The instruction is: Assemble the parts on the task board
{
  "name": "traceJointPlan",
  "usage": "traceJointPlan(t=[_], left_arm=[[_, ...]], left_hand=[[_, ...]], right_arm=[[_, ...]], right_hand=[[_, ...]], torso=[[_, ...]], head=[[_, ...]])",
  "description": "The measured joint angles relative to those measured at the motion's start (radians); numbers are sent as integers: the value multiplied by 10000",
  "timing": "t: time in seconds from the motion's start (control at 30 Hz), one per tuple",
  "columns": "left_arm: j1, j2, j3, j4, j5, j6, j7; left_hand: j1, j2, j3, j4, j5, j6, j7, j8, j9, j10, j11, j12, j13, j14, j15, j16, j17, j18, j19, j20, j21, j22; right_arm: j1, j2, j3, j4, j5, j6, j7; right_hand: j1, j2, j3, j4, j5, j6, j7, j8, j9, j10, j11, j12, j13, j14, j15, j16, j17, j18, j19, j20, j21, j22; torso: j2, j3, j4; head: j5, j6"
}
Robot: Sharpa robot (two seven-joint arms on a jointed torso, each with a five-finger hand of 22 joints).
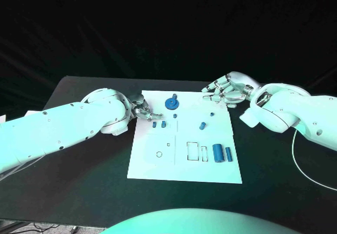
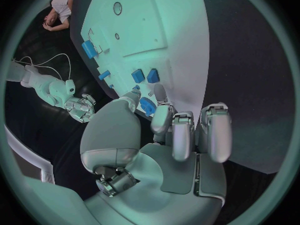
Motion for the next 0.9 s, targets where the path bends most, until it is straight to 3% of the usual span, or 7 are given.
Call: traceJointPlan(t=[0.13,0.23,0.33,0.4,0.5,0.63,0.9], left_arm=[[52,-93,97,99,63,-98,18],[117,-148,137,116,273,-246,225],[187,-128,157,42,692,-458,795],[210,-54,156,-52,928,-590,1272],[234,172,88,-251,1103,-789,2182],[236,575,-82,-638,969,-1049,3308],[201,1281,-268,-1311,-444,-1461,4378]], left_hand=[[-40,40,-165,-6,0,-54,52,-83,13,-47,44,-231,-209,0,0,0,0,0,0,0,-143,2],[155,235,-217,-4,-1,-493,207,-273,9,-673,167,-979,-1043,0,0,0,-1,58,0,0,-826,8],[1330,367,109,-266,-1,-1634,771,-825,-272,-3225,667,-3774,-3851,-79,415,-1275,3,808,-1552,283,-3930,-1477],[2318,290,466,-540,-1,-2240,1229,-1285,-668,-4330,1075,-4769,-4611,-1114,822,-3144,-1234,1173,-3073,566,-6446,-3297],[4060,96,1431,-1255,-1,-2653,1608,-2092,-1516,-5420,1549,-6225,-5771,-3684,1211,-6508,-4255,1244,-4359,916,-8321,-4507],[4966,-354,2175,-1812,-108,-2274,1678,-3155,-2856,-5227,1626,-7697,-7431,-4124,1358,-7814,-5533,1403,-4571,1113,-9093,-5069],[4751,-644,1621,-1845,-446,-1476,1488,-4147,-4140,-4670,1638,-9027,-9133,-3237,1289,-8175,-6356,1404,-3814,1187,-9549,-5607]], right_arm=[[-7,7,0,-9,0,10,3],[-14,9,-1,-15,0,16,5],[-19,10,-1,-19,0,19,6],[-24,13,-1,-25,0,19,7],[-25,28,-2,-42,1,20,8],[-27,64,-2,-78,3,19,10],[-39,120,-2,-108,8,18,15]], right_hand=[[0,0,0,0,0,0,0,0,0,0,0,0,0,0,0,0,0,-1,0,0,0,0],[0,0,0,0,0,0,0,0,0,0,0,0,0,0,0,0,0,-1,0,0,0,0],[0,0,0,0,0,0,0,0,0,0,0,0,1,0,0,0,0,0,0,0,0,0],[0,0,0,0,0,0,0,0,0,0,0,0,1,0,0,0,1,-1,0,0,0,0],[0,0,0,0,0,0,0,0,0,0,0,0,-14,0,0,0,1,-1,0,0,-37,-14],[0,0,0,0,42,0,0,0,0,0,0,0,-14,0,0,0,1,0,0,0,-38,-24],[0,0,0,0,42,0,0,0,0,-22,-22,0,-31,0,0,0,1,-1,0,0,-37,-24]], torso=[[-1,0,-1],[-1,0,-1],[-1,4,0],[-1,7,0],[-1,7,0],[-1,3,-1],[12,1,-26]], head=[[6,7],[9,13],[-7,31],[-13,49],[-21,76],[-49,139],[-100,221]])
